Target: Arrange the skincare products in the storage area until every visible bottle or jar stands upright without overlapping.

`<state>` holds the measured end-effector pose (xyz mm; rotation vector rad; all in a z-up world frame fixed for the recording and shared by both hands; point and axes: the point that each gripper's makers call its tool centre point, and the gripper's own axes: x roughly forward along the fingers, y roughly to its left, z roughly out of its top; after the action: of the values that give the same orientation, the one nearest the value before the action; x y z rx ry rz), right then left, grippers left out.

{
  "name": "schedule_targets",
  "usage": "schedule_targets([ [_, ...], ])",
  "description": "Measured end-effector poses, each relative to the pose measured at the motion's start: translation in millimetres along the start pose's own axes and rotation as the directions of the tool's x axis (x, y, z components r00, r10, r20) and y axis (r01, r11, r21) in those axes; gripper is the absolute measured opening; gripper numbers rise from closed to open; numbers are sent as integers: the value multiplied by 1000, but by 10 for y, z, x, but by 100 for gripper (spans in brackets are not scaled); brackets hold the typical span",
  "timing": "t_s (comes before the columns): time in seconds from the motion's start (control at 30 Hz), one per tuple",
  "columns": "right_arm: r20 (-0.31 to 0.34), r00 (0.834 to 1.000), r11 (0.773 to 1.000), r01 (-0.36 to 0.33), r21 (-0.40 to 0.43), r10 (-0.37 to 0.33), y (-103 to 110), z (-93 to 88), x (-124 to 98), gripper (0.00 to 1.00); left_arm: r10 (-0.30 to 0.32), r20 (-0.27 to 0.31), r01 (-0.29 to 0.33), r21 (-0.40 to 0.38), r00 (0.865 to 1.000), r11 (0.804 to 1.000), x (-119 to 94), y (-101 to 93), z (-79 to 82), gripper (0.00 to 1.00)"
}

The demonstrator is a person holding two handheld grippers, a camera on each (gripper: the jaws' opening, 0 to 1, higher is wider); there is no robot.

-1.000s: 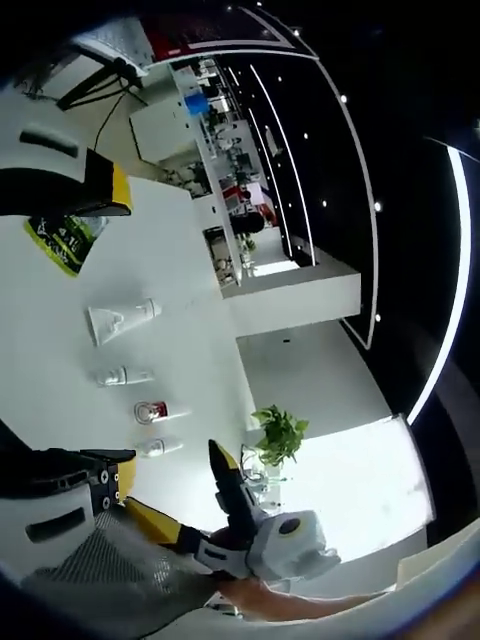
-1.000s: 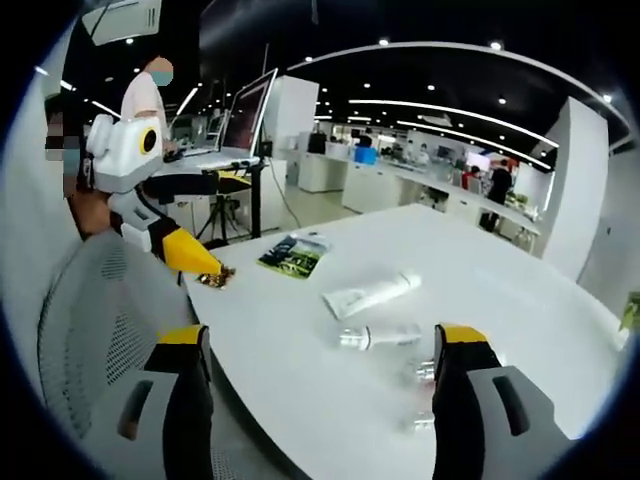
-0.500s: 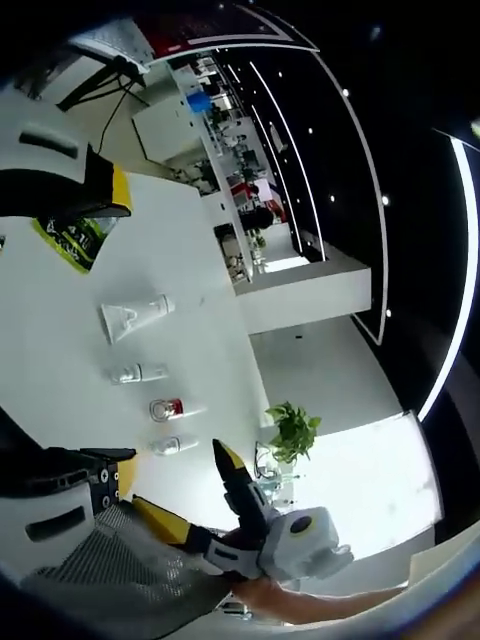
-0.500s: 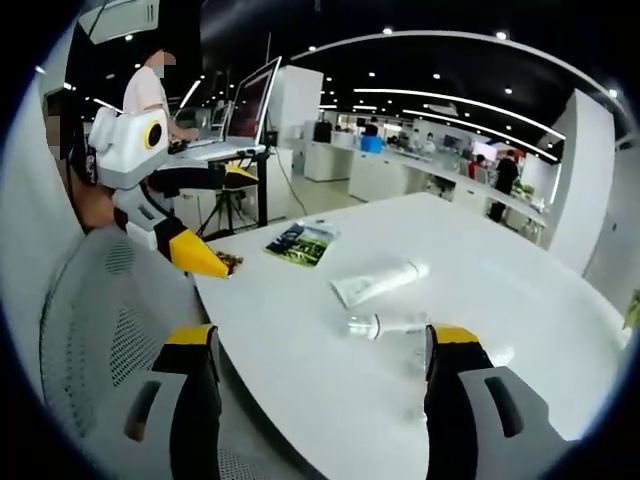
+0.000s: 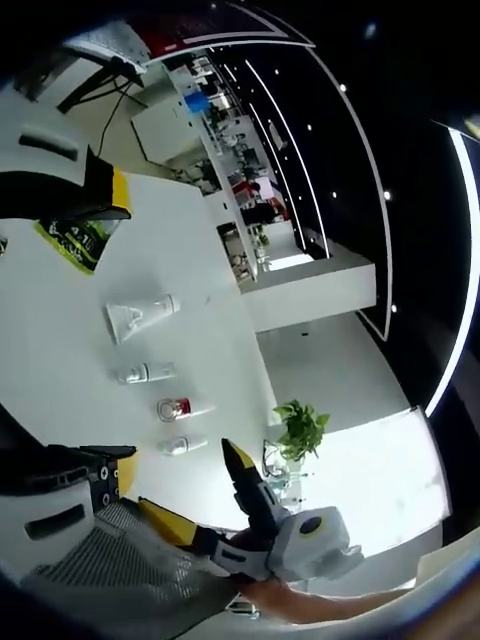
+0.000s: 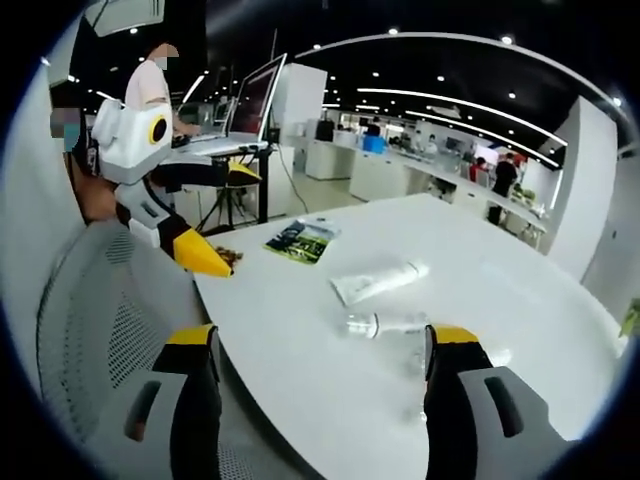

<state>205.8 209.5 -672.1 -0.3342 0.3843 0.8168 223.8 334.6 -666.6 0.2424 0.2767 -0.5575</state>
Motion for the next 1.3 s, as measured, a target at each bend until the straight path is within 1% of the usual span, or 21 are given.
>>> schedule_targets([
  [0.13, -22, 1000, 1000, 5, -4, -5, -12, -52, 15, 81, 3, -27, -2, 23, 1000, 1000, 12, -3, -49, 94],
  [0.53, -58, 998, 1000, -9, -7, 8, 13, -123, 39, 81, 14, -60, -11, 48, 998, 999, 37, 10, -139, 92],
  [0.63, -45, 999, 1000, -14, 24, 15, -13, -82, 28, 82, 14, -74, -10, 60, 997, 998, 44, 10, -167, 91],
  [0.67, -32, 999, 999, -12, 35, 13, -36, -55, 18, 82, 9, -91, -3, 64, 996, 998, 48, 0, -200, 91],
  [0.7, -11, 1000, 997, 3, 72, -2, -96, -5, 1, 83, 11, -93, -5, 70, 996, 998, 49, 4, -203, 90],
  [0.77, 14, 1000, 991, 22, 135, -24, -222, 83, -30, 84, 21, -78, -16, 70, 997, 997, 47, 25, -176, 90],
  [0.8, 19, 999, 991, 31, 127, -33, -291, 126, -38, 84, 26, -71, -22, 66, 997, 998, 44, 38, -164, 90],
  [0.87, 14, 999, 995, 40, 93, -42, -437, 229, -21, 84, 49, -70, -44, 70, 996, 997, 38, 83, -160, 91],
  [0.9, 18, 999, 998, 32, 47, -33, -513, 319, 11, 84, 52, -75, -47, 69, 996, 997, 42, 89, -171, 91],
  [0.93, 11, 1000, 999, 24, 22, -24, -558, 358, 31, 84, 54, -79, -48, 68, 995, 997, 43, 92, -179, 91],
  [0.97, 7, 1000, 999, 11, -34, -11, -631, 433, 76, 84, 56, -82, -50, 71, 995, 996, 44, 95, -185, 91],
  [1.0, 7, 1000, 998, -1, -68, 1, -674, 483, 112, 85, 59, -83, -53, 74, 995, 996, 42, 100, -185, 91],
  [1.07, -17, 999, 990, -32, -139, 30, -779, 562, 211, 85, 64, -81, -58, 75, 995, 995, 38, 111, -179, 90],
  [1.17, -54, 996, 963, -80, -256, 68, -929, 661, 375, 85, 75, -97, -67, 76, 992, 995, 35, 133, -203, 89],
  [1.2, -59, 994, 950, -103, -295, 89, -976, 726, 456, 85, 78, -99, -71, 78, 992, 994, 32, 140, -204, 90],
  [1.23, -70, 992, 943, -118, -313, 101, -1003, 755, 507, 85, 84, -98, -77, 80, 992, 994, 31, 152, -202, 90],
  [1.3, -83, 988, 921, -149, -361, 127, -1049, 838, 628, 84, 89, -97, -82, 81, 991, 993, 29, 163, -197, 90],
])
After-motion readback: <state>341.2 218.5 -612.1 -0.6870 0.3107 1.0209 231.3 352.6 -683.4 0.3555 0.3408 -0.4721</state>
